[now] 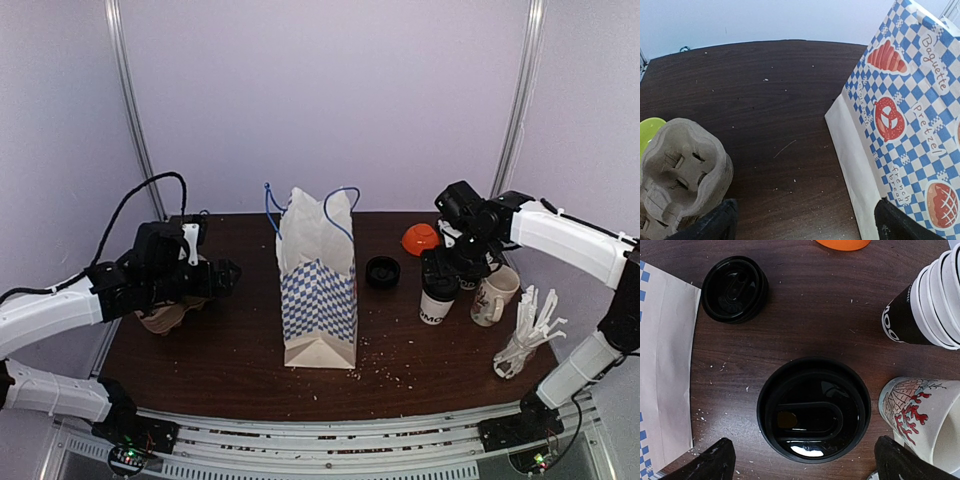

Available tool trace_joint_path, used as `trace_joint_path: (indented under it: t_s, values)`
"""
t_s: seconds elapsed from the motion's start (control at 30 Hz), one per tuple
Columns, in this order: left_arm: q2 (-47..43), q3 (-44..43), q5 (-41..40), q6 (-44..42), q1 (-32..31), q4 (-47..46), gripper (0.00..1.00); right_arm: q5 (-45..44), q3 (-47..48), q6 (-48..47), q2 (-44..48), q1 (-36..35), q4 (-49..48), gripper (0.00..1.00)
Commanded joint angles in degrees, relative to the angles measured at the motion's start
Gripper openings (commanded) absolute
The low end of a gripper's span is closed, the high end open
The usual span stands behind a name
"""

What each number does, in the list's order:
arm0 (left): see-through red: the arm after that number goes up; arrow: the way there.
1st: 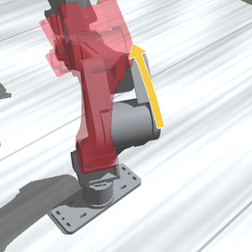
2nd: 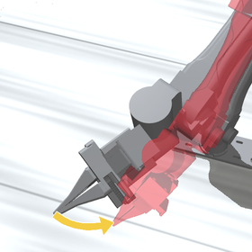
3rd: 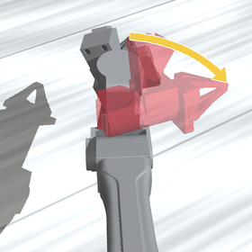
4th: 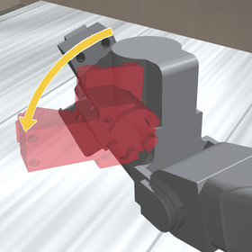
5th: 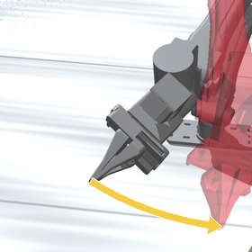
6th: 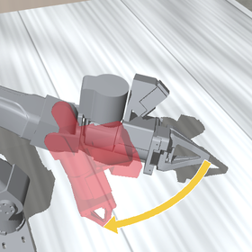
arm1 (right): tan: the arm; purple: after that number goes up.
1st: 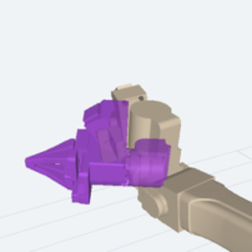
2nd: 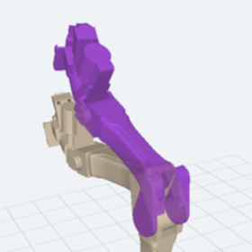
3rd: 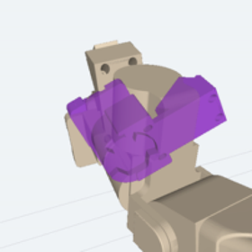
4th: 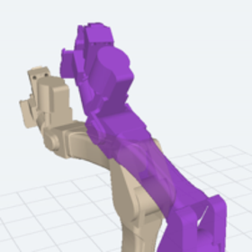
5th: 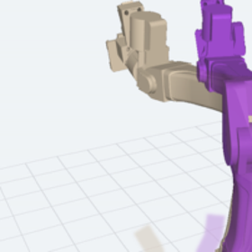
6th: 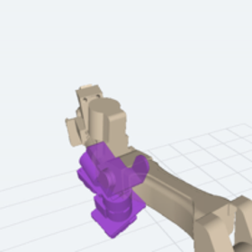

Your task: Pack the takeout coffee

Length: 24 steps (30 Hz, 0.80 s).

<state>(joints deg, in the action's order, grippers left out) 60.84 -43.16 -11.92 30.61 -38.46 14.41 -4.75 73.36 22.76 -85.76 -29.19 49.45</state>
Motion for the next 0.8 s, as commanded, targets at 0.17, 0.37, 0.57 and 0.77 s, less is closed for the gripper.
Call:
trace_joint_path:
  t_s: [0.17, 0.37, 0.57, 0.77]
  values:
    - [1.37, 1.27, 3.38, -1.97, 0.14, -5.21, 0.98, 2.77, 2.98, -3.91, -3.09, 1.39, 4.04, 1.00]
    - [1.73, 1.80, 2.95, -1.19, 0.14, -5.37, 0.98, 1.29, 1.89, -3.95, -3.31, 2.26, 2.28, 1.00]
    - [1.71, 2.01, 3.51, -0.69, 0.14, -5.36, 0.98, 2.16, 1.76, -4.38, -4.82, 2.50, 1.36, 1.00]
    - [1.74, 2.20, 3.88, -0.39, 0.07, -5.11, 0.98, 1.60, 1.79, -4.42, -6.88, 2.82, 0.26, 1.00]
